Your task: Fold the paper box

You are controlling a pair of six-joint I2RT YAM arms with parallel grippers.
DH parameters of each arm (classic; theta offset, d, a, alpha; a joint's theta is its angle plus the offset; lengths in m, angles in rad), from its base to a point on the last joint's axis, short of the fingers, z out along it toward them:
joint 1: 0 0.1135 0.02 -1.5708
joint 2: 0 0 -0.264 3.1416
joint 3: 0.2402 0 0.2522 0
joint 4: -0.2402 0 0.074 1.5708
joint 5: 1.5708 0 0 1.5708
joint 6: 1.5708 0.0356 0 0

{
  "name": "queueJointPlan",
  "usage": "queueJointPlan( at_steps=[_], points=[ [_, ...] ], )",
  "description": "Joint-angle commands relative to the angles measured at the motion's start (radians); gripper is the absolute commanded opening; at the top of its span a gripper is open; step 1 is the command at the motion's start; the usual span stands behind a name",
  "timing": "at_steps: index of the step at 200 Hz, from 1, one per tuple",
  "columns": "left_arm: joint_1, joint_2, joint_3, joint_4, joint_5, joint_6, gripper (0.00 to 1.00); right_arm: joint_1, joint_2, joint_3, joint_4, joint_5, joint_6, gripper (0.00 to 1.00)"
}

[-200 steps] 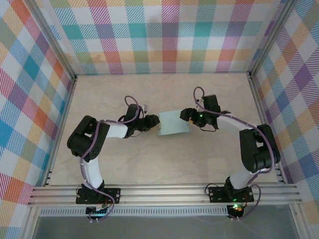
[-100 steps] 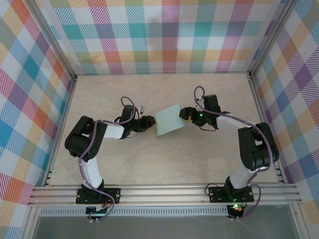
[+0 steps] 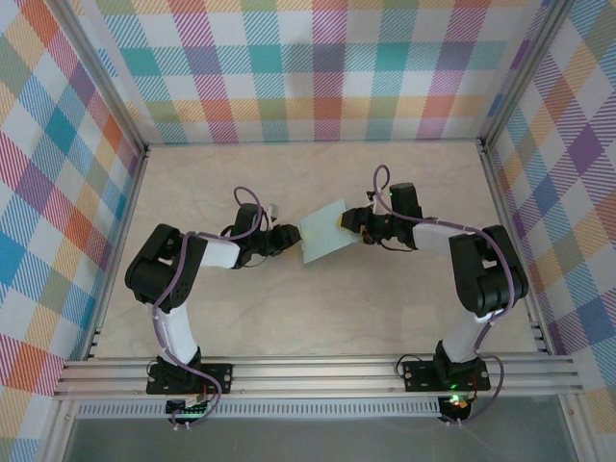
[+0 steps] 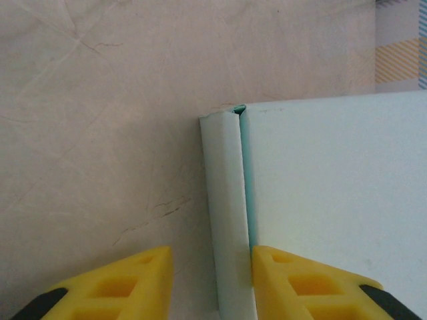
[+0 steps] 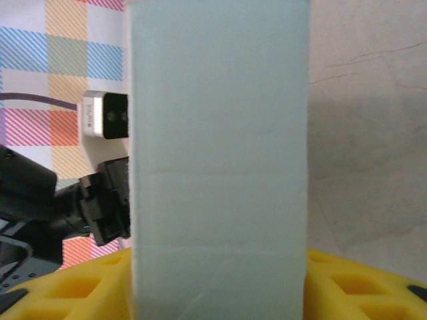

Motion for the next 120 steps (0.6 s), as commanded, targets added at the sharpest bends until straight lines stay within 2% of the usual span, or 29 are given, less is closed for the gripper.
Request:
queueJointPlan(
  at_steps=[1, 52, 75, 97, 120],
  points=[
    [0.01, 0.002, 0.0, -0.048, -0.006, 0.029, 0.37, -0.008, 0.022, 0.013, 0.085, -0.091, 0.051, 0.53],
    [0.01, -0.011, 0.014, -0.059, -0.023, 0.036, 0.41, -0.012, 0.018, 0.024, 0.034, -0.081, 0.045, 0.41],
    [0.01, -0.03, 0.008, -0.054, -0.034, 0.049, 0.51, -0.018, 0.012, 0.028, 0.019, -0.081, 0.049, 0.39],
    [0.01, -0.075, -0.011, -0.035, -0.066, 0.079, 0.56, -0.026, 0.006, 0.026, 0.026, -0.087, 0.07, 0.38],
    [0.006, -0.168, -0.031, -0.046, -0.136, 0.186, 0.68, -0.04, -0.011, 0.018, 0.044, -0.097, 0.096, 0.38]
  ],
)
